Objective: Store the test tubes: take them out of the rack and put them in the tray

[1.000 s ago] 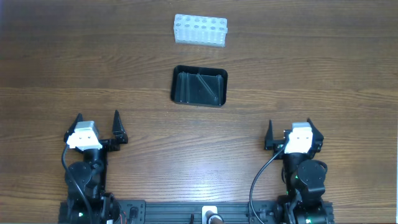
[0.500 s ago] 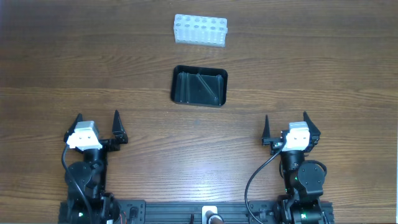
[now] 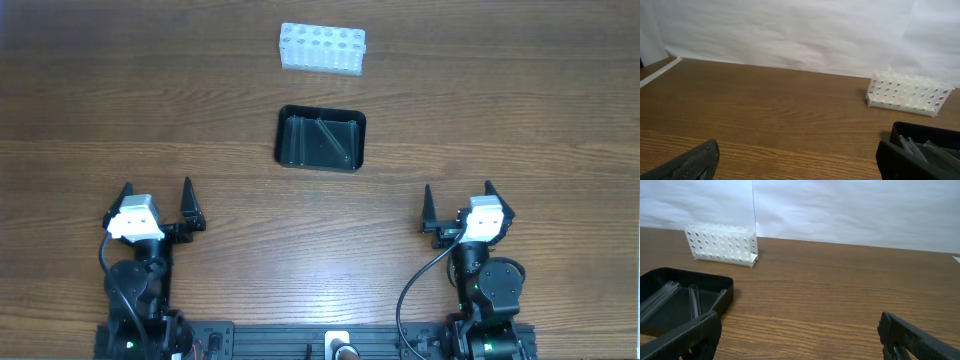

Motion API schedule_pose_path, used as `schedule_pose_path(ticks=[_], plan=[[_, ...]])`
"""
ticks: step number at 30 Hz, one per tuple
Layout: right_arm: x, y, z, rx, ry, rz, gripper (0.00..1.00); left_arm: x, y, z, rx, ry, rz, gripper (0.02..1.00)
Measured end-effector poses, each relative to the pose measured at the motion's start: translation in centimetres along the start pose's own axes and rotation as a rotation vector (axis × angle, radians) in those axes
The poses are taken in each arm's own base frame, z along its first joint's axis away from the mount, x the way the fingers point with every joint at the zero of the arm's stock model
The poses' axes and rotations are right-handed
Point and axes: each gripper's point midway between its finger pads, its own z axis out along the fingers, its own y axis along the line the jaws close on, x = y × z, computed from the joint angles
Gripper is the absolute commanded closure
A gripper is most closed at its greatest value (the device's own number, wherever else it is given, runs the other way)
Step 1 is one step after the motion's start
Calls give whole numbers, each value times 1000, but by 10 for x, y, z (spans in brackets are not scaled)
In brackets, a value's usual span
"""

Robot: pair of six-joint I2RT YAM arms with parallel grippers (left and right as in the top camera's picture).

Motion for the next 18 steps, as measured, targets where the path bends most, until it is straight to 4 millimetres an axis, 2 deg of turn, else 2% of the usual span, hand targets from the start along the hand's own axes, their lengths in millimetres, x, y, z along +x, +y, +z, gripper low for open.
schedule_pose_path(ticks=[12,18], plan=[[0,0,0,1,0,2,9,0,0,0,0,0,0,20],[0,-7,0,27,2,4,7,0,0,0,0,0,0,20]])
